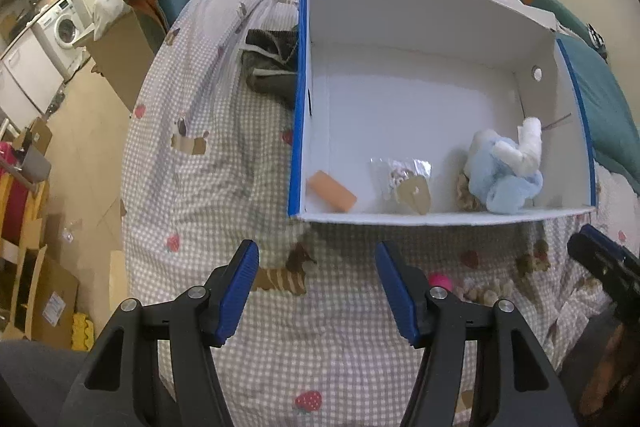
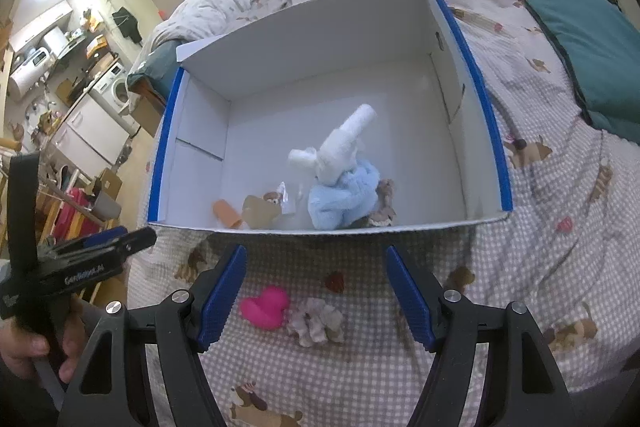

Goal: Organize soft objects
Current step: 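Move both open grippers out of the box toward the pink duck and lace scrunchie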

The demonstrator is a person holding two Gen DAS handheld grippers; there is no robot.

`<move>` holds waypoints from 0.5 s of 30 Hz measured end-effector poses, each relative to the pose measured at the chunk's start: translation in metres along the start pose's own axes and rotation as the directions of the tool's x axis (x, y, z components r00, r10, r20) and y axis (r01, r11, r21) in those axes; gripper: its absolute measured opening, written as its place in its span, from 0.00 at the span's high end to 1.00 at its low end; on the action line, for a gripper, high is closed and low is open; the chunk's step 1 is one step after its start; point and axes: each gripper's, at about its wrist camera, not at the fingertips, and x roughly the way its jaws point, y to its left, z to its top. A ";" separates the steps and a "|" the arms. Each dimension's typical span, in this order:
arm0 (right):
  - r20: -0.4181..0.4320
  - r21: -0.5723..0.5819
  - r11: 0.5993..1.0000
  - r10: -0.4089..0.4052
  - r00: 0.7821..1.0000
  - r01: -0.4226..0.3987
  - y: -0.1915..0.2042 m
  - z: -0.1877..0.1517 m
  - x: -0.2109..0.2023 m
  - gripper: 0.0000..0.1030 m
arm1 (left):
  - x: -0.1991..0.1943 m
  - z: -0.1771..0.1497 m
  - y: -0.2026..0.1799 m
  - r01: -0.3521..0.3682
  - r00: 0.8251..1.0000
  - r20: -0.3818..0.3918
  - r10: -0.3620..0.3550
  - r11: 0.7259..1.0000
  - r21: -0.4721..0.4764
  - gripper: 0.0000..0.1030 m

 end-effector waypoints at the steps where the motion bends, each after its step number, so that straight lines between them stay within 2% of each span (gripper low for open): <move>1: 0.000 0.010 1.000 -0.003 1.000 0.003 -0.002 -0.001 0.000 0.26 | 0.001 -0.003 -0.001 0.000 1.000 -0.004 0.000 1.000 0.002 0.44; 5: -0.014 0.032 0.999 -0.022 1.000 0.022 -0.007 -0.004 0.004 0.26 | 0.012 -0.012 -0.002 0.003 1.000 -0.025 -0.002 1.000 0.008 0.44; 7: -0.032 0.023 0.999 -0.049 0.998 0.049 -0.008 -0.006 0.010 0.26 | 0.023 -0.014 -0.003 -0.039 0.999 -0.030 0.040 0.998 0.044 0.44; 9: -0.046 0.024 0.998 -0.058 0.997 0.060 -0.008 -0.007 0.015 0.26 | 0.032 -0.015 -0.001 -0.079 0.995 -0.053 0.081 0.996 0.039 0.44; 12: -0.062 0.031 0.997 -0.069 0.996 0.071 -0.009 -0.008 0.022 0.26 | 0.038 -0.016 0.006 -0.024 0.996 -0.086 0.023 1.000 -0.018 0.44; 15: -0.071 0.033 0.997 -0.074 0.995 0.077 -0.009 -0.008 0.027 0.26 | 0.042 -0.018 0.006 -0.045 0.995 -0.092 0.043 0.999 -0.015 0.44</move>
